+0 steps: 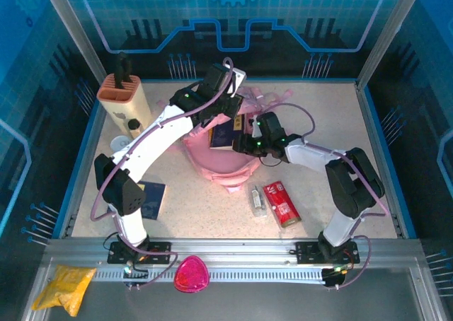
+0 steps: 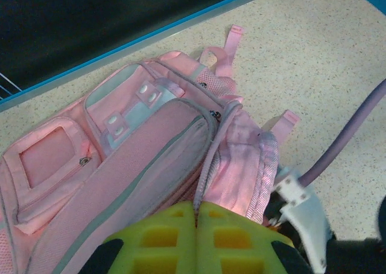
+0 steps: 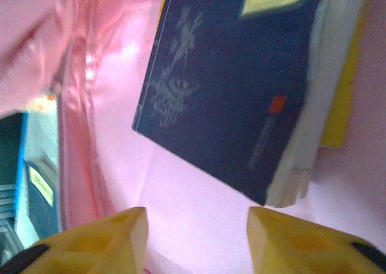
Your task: Pack the student bag
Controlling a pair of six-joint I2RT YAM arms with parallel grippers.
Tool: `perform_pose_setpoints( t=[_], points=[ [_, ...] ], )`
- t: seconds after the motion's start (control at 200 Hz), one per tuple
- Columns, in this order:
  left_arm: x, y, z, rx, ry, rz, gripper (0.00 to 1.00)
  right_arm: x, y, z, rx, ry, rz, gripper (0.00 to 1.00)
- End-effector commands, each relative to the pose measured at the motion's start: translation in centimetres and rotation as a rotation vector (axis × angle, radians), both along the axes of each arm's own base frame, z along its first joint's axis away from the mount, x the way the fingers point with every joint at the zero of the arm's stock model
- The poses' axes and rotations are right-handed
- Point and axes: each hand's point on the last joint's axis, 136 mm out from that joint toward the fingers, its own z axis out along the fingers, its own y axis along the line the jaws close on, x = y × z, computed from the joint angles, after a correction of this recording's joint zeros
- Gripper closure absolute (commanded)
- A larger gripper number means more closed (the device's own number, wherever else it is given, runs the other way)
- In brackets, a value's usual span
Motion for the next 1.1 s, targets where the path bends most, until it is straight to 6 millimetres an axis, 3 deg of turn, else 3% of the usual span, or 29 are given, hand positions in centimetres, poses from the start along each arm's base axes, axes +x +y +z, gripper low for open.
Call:
perform_pose_setpoints(
  t=[0.0,0.07,0.2,0.3,0.4,0.52,0.755,0.865,1.096],
  points=[
    [0.8,-0.4,4.6,-0.097,-0.116,0.013,1.0,-0.3,0.6,-2.0,-0.052,0.032,0.023,0.67],
    [0.7,-0.4,4.2,-0.095,-0.11,0.016,1.0,1.2,0.7,-1.5,-0.047,-0.02,-0.002,0.76],
    [0.5,-0.4,4.0,-0.103,-0.102,0.017,1.0,4.5,0.8,0.0,-0.051,-0.125,-0.037,0.82],
    [0.7,-0.1,3.8,-0.094,-0.107,0.027,1.0,6.6,0.7,0.9,-0.066,-0.205,-0.054,0.83],
    [1.1,0.6,3.3,-0.085,-0.11,0.071,1.0,7.1,1.2,0.4,-0.061,-0.187,0.005,0.81],
    [1.0,0.6,3.0,-0.092,-0.105,0.077,1.0,5.4,0.5,0.8,-0.021,-0.2,0.04,0.75],
    [0.6,0.5,1.4,-0.109,-0.059,0.08,1.0,-1.5,-1.2,2.8,-0.044,-0.27,0.134,0.56],
    [-0.1,0.2,0.2,-0.136,-0.025,0.072,1.0,-4.0,-3.2,2.3,-0.098,-0.27,0.123,0.42],
    [-1.8,-0.2,-3.5,-0.166,0.068,0.06,0.91,-7.1,-4.6,4.0,-0.155,-0.317,0.155,0.07]
  ],
)
